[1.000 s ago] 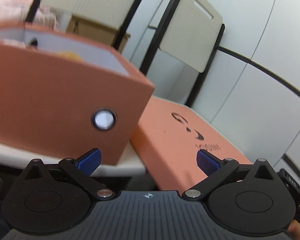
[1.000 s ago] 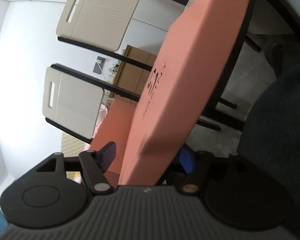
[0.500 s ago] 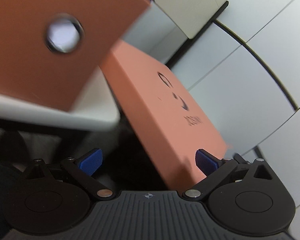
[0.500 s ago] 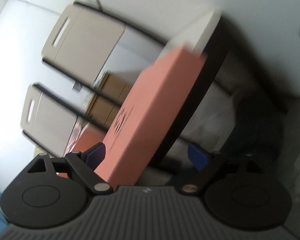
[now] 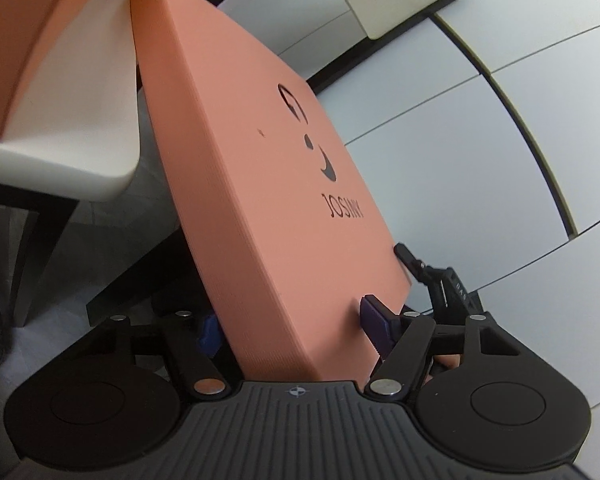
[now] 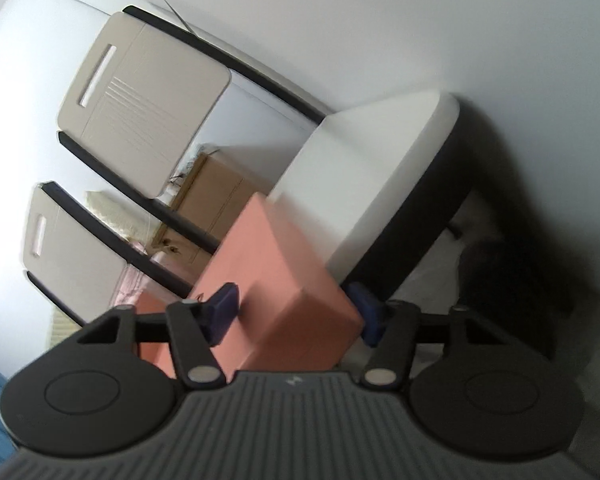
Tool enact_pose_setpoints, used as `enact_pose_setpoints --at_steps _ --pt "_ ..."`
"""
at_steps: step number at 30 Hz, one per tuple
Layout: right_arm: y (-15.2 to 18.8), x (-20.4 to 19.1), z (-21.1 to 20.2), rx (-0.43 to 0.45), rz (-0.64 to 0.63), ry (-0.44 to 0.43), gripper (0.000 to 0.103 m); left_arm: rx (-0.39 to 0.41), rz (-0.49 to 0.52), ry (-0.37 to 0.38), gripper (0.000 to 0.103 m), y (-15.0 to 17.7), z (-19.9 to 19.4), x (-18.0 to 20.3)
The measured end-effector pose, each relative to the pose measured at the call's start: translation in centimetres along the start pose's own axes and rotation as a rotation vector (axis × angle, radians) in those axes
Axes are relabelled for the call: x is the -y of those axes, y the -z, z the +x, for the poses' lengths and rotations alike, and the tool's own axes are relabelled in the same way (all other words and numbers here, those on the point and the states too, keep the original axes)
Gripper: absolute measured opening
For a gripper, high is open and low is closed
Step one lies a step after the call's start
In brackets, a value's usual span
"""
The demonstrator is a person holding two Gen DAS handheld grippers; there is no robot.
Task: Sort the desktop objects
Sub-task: 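Lift the lid with both grippers and carry it over the open box, then lower the lid onto the box rim with both grippers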
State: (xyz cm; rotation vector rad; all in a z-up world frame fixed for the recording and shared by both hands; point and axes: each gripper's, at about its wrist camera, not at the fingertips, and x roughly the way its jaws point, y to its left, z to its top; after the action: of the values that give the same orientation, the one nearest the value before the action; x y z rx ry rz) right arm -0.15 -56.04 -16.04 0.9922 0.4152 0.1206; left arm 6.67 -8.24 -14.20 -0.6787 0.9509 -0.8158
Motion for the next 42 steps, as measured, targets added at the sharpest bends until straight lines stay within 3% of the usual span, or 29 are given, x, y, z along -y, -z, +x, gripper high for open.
enact_pose_setpoints --at_steps 6,17,23,29,37,41,42 --pt "0.7 -3.2 -2.7 0.020 -0.037 -0.064 0.052 0.083 0.014 0.061 0.072 -0.4 -3.0 1.3" --pt "2.8 -10.9 -10.0 0.084 -0.102 -0.088 0.054 0.211 0.148 0.124 0.072 -0.2 -10.9 5.2" --pt "3.7 -15.8 -10.6 0.123 -0.135 -0.140 0.055 0.340 0.207 0.110 0.072 -0.6 -16.6 6.4" --pt "5.8 -21.4 -6.1 0.088 -0.190 -0.175 0.056 0.486 0.185 0.004 0.072 -2.4 -22.5 5.4" --pt "9.9 -27.1 5.3 -0.049 -0.246 -0.252 0.056 0.676 0.127 -0.159 0.072 -4.8 -29.8 1.3" --pt "12.2 -28.2 10.2 -0.102 -0.315 -0.258 0.055 0.736 0.115 -0.264 0.071 -7.0 -28.8 0.1" --pt "12.8 -28.4 11.0 -0.110 -0.344 -0.257 0.048 0.740 0.134 -0.299 0.071 -7.0 -28.5 -0.1"
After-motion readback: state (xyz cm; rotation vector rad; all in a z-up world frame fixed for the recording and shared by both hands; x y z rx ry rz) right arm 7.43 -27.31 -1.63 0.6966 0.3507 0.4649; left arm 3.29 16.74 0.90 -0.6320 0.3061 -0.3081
